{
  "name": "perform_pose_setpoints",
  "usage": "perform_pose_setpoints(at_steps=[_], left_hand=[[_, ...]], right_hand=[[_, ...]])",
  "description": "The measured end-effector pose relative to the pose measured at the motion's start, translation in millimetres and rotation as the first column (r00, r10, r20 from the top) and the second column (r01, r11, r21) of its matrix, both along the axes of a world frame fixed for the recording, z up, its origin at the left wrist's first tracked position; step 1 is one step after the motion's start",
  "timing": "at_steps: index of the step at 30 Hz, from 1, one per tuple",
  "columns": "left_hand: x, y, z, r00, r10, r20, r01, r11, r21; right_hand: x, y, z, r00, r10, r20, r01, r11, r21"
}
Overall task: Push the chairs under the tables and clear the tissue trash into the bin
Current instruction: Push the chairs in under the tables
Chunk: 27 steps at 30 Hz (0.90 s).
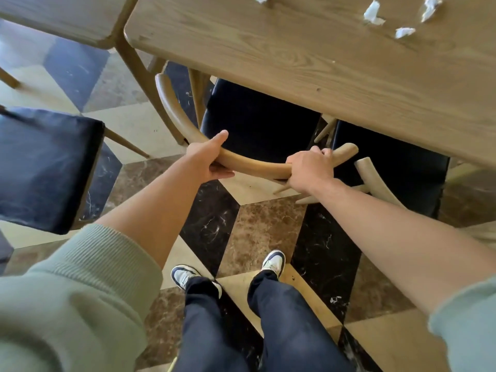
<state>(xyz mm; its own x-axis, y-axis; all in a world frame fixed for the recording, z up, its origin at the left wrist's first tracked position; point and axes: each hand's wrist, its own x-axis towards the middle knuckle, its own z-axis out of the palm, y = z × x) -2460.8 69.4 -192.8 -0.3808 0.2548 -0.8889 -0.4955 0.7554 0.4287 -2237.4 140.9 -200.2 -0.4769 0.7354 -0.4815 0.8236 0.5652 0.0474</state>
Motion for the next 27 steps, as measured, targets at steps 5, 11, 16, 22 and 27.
perform_pose_setpoints(at_steps=[5,11,16,22,27], left_hand=[[-19,-35,12,0.965,-0.263,0.013,0.263,0.965,-0.004],[-111,-139,45,0.939,-0.328,-0.102,0.327,0.945,-0.02],[-250,-267,84,0.959,-0.142,-0.246,0.128,0.989,-0.075],[-380,-394,130,0.938,0.066,-0.34,-0.097,0.992,-0.076],[-461,-455,140,0.918,0.199,-0.343,-0.229,0.972,-0.047]], right_hand=[[-27,-14,17,0.995,-0.034,0.092,0.043,0.995,-0.09],[-172,-89,52,0.986,0.036,-0.16,-0.053,0.993,-0.104],[-322,-165,88,0.94,0.194,-0.28,-0.24,0.96,-0.143],[-469,-243,110,0.904,0.277,-0.325,-0.36,0.904,-0.23],[-575,-289,120,0.852,0.365,-0.374,-0.472,0.846,-0.249]])
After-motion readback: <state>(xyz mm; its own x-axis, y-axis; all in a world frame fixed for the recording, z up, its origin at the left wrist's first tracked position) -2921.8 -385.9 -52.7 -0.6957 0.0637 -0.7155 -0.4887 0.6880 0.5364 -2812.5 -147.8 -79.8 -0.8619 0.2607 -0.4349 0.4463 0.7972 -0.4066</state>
